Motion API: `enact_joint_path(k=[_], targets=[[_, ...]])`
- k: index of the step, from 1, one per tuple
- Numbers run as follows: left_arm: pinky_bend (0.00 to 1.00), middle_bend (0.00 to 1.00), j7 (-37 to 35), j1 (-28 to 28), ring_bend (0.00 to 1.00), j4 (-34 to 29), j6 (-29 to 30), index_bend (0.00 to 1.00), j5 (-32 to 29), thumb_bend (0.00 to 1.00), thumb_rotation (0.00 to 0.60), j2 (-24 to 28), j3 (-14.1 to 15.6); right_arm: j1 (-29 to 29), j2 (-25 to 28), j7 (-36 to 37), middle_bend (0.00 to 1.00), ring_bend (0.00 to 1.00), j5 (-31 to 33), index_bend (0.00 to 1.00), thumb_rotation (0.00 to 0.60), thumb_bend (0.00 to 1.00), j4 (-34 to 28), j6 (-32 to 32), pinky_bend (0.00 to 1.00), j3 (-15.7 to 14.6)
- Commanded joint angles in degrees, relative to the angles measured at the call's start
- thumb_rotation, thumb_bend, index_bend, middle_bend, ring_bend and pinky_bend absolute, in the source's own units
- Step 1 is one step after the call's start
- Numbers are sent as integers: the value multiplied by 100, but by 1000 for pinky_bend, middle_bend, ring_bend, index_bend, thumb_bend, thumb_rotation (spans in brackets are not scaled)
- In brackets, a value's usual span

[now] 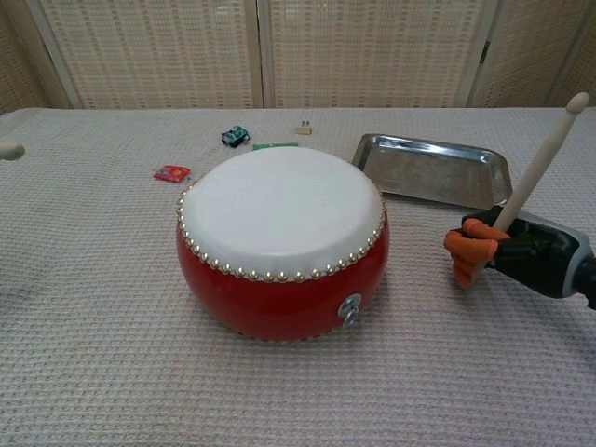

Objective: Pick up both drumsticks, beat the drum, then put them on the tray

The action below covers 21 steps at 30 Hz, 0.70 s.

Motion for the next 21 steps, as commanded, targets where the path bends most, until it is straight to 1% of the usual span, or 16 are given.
enact_joint_path(k=[1,3,5,7,8,9,16,18,19,21], targets=[[1000,1000,9,-13,1000,29,-12,1000,22,712,600,-13,10,7,-81,-88,919,902,34,1000,600,189,49,-13,853,21],[1000,1000,39,-31,1000,51,-24,1000,52,712,600,-18,18,12,-142,-184,952,939,60,1000,600,274,90,6,896,57],[1000,1000,54,-43,1000,54,-23,1000,70,712,600,-17,18,-3,-193,-267,984,974,87,1000,600,420,125,42,941,87],[1000,1000,57,-55,1000,51,-23,1000,74,712,600,-15,8,-13,-237,-381,999,996,115,1000,600,536,157,104,983,135],[1000,1000,55,-59,1000,51,-23,1000,74,712,600,-16,3,-14,-248,-441,1000,1000,119,1000,600,575,171,115,995,144],[1000,1000,55,-63,1000,53,-23,1000,72,713,600,-17,-1,-17,-265,-519,1000,1000,127,1000,600,588,193,124,999,153],[1000,1000,48,-82,1000,101,-69,1000,64,712,600,-41,9,-15,-289,-1020,1000,1000,179,1000,600,775,144,256,1000,268],[1000,1000,49,-93,1000,116,-93,1000,72,712,600,-36,20,33,-231,-1438,1000,1000,152,1000,600,819,98,213,1000,264],[1000,1000,51,-96,1000,120,-97,1000,73,712,600,-34,21,41,-220,-1525,1000,1000,153,1000,600,835,86,205,1000,268],[1000,1000,61,-104,1000,128,-110,1000,79,712,600,-28,26,61,-176,-1851,1000,1000,182,1000,600,854,4,175,1000,303]])
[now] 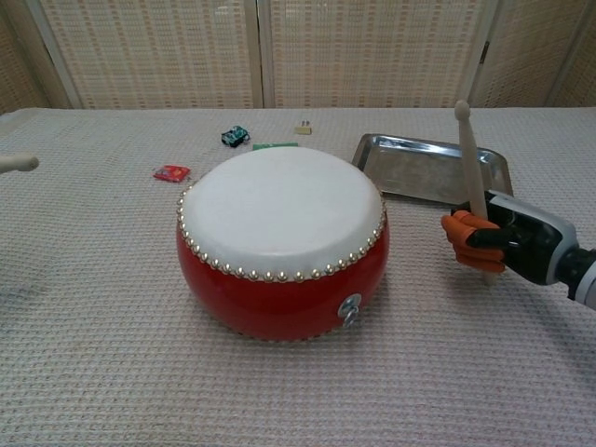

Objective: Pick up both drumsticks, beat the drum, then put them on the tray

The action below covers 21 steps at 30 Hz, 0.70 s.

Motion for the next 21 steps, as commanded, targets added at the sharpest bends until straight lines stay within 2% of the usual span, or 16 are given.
enact_joint_path(k=[1,6,9,13,16,21], targets=[[1000,1000,54,-28,1000,19,-16,1000,33,712,600,21,5,147,207,-1264,1000,1000,-42,1000,600,869,-184,-100,1000,52],[1000,1000,125,-80,1000,-16,-31,1000,101,712,600,68,15,454,1242,-3553,1000,1000,144,1000,600,902,-1625,-817,1000,128],[1000,1000,203,-129,1000,-63,-46,1000,181,712,600,96,38,700,2079,-5191,1000,1000,510,1000,600,903,-2792,-1499,1000,235],[1000,1000,304,-227,1000,-150,-37,1000,299,712,600,140,21,916,2849,-6730,1000,1000,1131,1000,600,903,-3947,-1944,1000,490],[1000,1000,367,-330,1000,-238,-52,1000,387,713,600,199,-12,1047,3214,-7518,1000,1000,1610,1000,600,903,-4465,-2082,1000,685],[1000,1000,512,-568,1000,-421,-218,1000,398,712,600,292,-146,1419,3477,-8514,1000,1000,2340,1000,600,901,-4788,-2323,1000,1003]])
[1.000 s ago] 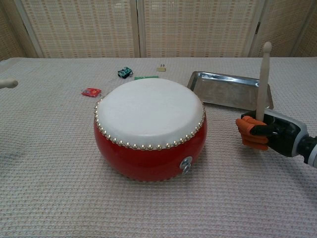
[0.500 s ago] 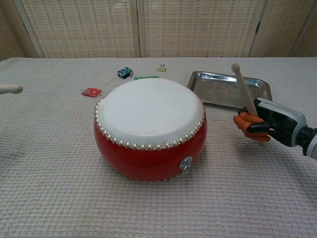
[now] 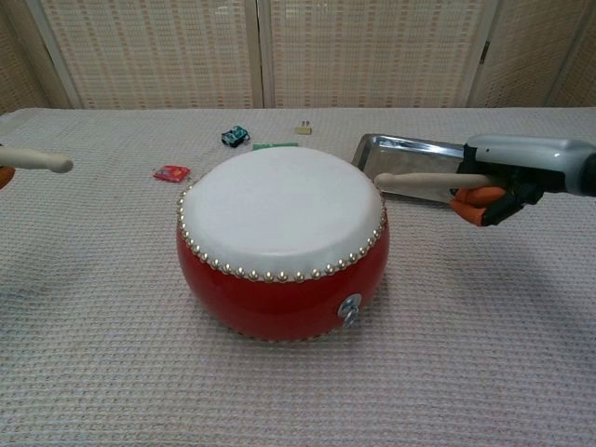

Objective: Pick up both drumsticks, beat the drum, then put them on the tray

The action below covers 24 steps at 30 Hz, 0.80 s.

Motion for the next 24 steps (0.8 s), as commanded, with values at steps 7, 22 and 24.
enact_joint_path(k=[7,22,24], targets=[[1000,1000,481,-502,1000,-425,-721,1000,-411,712,600,166,-346,1077,412,-1868,1000,1000,1776,1000,600,892,-525,-746,1000,713],[1000,1000,1610,-1148,1000,-789,-1629,1000,-1214,713,600,76,-715,1801,-387,-3365,1000,1000,3042,1000,600,892,268,-853,1000,147],[1000,1000,1829,-1226,1000,-775,-1763,1000,-1340,712,600,-15,-715,1728,-287,-3110,1000,1000,2946,1000,600,892,58,-666,1000,362]])
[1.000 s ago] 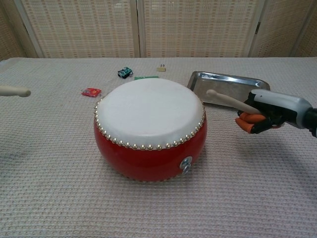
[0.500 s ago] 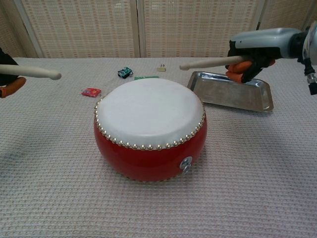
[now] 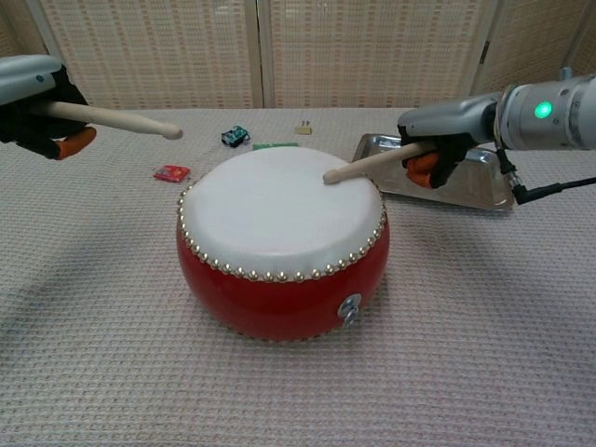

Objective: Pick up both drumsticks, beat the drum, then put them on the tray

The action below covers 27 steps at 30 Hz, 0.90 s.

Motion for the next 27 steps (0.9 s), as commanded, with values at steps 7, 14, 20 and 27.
enact_joint_path(k=[7,14,20,27], targets=[[1000,1000,1282,-374,1000,254,-444,1000,-635,712,600,-767,33,-285,621,1145,1000,1000,-721,1000,600,892,-976,583,1000,769],[1000,1000,1981,-408,1000,342,-362,1000,-1012,712,600,-949,11,-298,627,1234,1000,1000,-841,1000,600,892,-901,373,1000,642],[1000,1000,1370,-223,1000,-312,-2,1000,-1066,712,600,-387,-295,-107,149,652,1000,1000,-514,1000,600,892,-282,-31,1000,105],[1000,1000,1305,-273,1000,-318,-98,1000,-1037,712,600,-393,-187,17,-27,387,1000,1000,-125,1000,600,891,-237,176,1000,111]])
